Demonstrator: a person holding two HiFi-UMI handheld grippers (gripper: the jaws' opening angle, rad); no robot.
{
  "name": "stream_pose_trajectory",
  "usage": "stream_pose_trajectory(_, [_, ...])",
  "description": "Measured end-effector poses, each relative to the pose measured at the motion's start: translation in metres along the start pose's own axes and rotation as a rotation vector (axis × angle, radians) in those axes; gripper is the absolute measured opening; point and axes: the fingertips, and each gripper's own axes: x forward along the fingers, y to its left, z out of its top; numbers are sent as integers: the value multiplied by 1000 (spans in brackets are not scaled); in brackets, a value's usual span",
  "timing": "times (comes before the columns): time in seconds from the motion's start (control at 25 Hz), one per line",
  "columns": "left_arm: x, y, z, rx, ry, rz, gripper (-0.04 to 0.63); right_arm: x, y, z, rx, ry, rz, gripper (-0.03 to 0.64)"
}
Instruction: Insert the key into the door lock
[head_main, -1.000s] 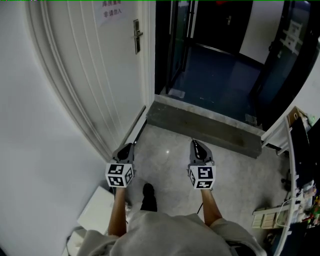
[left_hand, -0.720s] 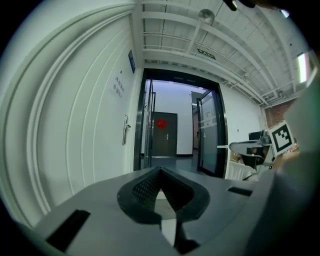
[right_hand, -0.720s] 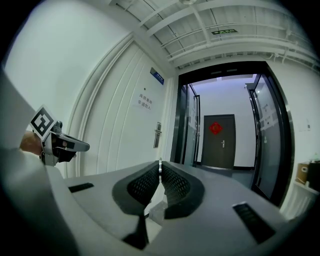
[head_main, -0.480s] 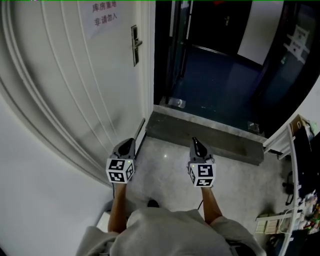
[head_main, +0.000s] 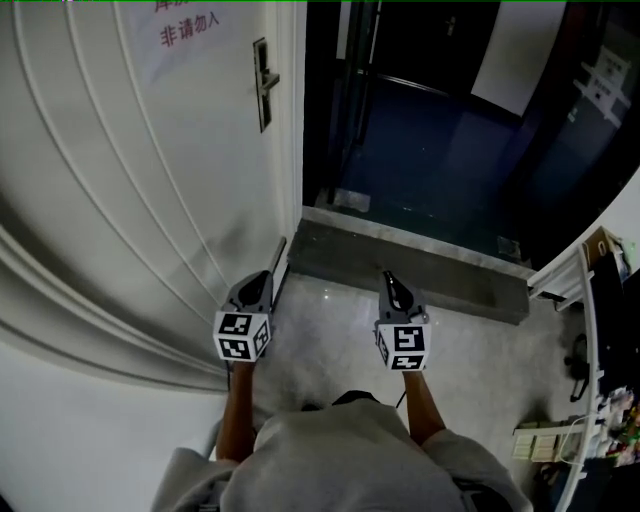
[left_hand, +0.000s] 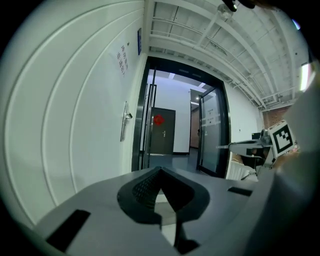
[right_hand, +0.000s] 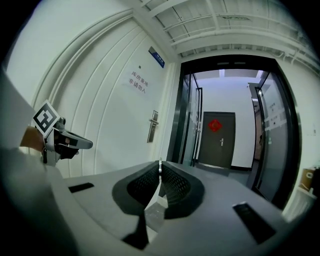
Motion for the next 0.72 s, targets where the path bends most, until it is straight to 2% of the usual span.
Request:
stream_pose_trajectory(0.4, [45, 23, -15, -23, 27, 27, 17, 58, -11, -19, 13, 17, 34, 31])
stream_pose_trajectory(0.56, [82, 36, -9, -16, 27, 47, 17, 103, -25, -25, 19, 15, 62, 31])
stream_pose_trajectory(0.72, [144, 60, -5, -10, 39, 74, 17, 172, -48, -32, 30, 2, 89, 31])
